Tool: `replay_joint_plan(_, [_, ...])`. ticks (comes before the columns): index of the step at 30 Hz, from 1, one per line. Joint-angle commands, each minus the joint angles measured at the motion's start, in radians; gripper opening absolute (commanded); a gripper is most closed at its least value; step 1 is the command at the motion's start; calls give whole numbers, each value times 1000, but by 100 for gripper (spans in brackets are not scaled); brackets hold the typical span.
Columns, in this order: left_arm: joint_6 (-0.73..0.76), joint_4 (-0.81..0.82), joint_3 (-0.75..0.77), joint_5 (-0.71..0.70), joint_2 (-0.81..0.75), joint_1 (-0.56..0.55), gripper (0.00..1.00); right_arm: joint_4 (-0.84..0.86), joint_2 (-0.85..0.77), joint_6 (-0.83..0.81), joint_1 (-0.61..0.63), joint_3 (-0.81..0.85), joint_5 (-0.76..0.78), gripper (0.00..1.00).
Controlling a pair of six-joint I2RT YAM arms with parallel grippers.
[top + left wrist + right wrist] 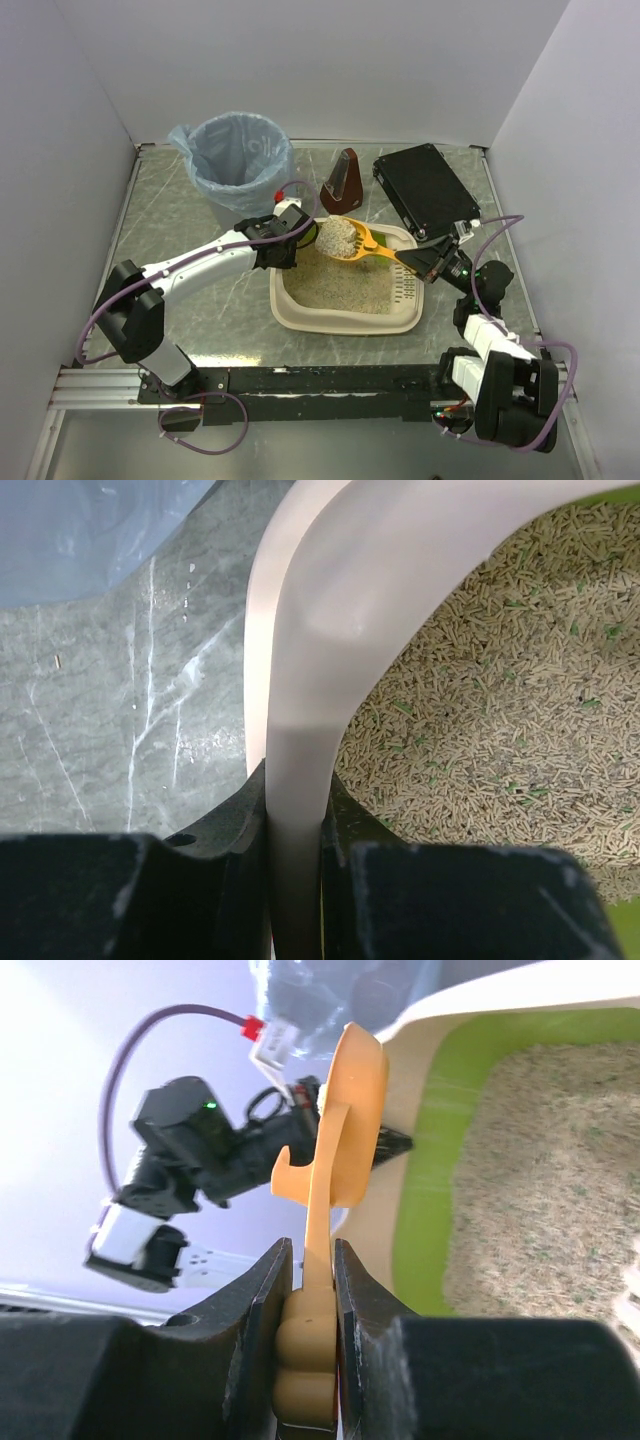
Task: Clean the litter box
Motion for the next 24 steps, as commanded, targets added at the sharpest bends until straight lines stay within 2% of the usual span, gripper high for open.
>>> replay_joint_plan(1, [-26,180,27,64,-104,5,1,296,48,142,-28,-19,-50,0])
replay_joint_plan(6, [-12,200,22,81,-101,10,1,460,135,209,-29,-40,-25,0])
replay_joint_plan(9, [-9,241,4,96,-92,15,1,626,183,344,-41,-20,-45,0])
replay_joint_plan(14, [-10,259,13,124,-76,21,1,546,157,289,-72,-25,-57,0])
replay_joint_plan(17, [-9,272,-1,124,-90,21,1,620,166,343,-63,22,-68,0])
replay_joint_plan(20, [-18,284,-15,124,-98,22,1,521,99,293,-94,15,-111,0])
replay_joint_plan(22, [-24,287,-22,118,-107,22,1,241,19,115,-89,13,-94,0])
replay_joint_plan(24, [-24,304,-38,125,-121,22,1,160,-54,47,-77,35,-82,0])
